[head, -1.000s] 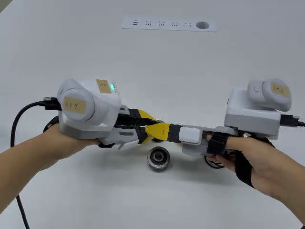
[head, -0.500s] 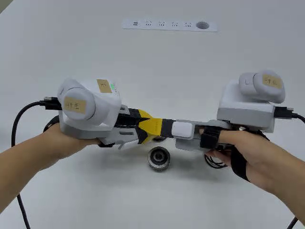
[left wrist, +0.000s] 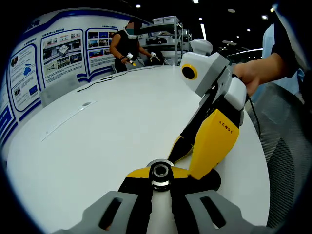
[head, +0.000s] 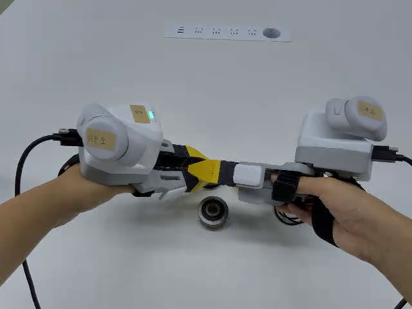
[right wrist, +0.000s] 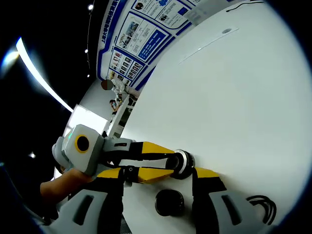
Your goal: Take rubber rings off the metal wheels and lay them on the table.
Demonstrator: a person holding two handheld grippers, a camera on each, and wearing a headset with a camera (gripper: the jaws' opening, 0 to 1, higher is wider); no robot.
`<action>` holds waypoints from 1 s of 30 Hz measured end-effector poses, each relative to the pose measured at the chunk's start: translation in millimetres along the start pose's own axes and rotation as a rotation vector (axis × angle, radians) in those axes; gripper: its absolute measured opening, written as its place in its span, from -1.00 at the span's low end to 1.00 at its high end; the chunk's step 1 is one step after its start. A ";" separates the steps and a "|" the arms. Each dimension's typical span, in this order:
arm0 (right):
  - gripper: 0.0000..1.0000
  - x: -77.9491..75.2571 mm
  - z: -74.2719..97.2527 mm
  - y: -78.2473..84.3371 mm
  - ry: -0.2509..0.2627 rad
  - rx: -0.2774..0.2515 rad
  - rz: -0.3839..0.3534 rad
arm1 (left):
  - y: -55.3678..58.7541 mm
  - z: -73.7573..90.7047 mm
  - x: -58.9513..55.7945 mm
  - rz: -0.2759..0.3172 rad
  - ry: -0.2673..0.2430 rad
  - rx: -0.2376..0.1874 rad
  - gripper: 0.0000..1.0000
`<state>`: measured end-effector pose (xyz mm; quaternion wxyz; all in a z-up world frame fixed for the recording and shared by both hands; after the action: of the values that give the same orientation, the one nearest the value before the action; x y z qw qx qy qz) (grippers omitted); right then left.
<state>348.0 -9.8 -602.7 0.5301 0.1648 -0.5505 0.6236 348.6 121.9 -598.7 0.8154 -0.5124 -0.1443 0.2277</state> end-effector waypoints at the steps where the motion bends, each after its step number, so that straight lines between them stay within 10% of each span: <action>1: 0.15 0.1 -0.4 -0.6 -0.003 -0.003 0.008 | 0.0 0.1 0.2 0.000 -0.001 0.001 -0.74; 22: -0.14 -8.1 9.6 -2.7 -0.073 -0.086 -0.123 | 1.4 -1.0 3.0 0.004 -0.003 -0.001 -0.74; 30: -0.59 -23.4 7.8 -1.3 0.032 -0.086 -0.177 | 1.2 -1.1 3.2 0.004 -0.004 -0.002 -0.74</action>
<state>355.2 -28.0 -617.8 0.5983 0.1801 -0.5516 0.5526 351.5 123.1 -600.3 0.8141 -0.5131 -0.1448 0.2303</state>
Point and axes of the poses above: the centre of the closed fingertips' face, and the gripper's own axes: z roughly backward along the fingers, x roughly to its left, y roughly out of its underside, the point moved 9 cm from there along z, roughly backward along the fingers, and after that the axes turned 8 degrees about -x, right-handed, at the moved point
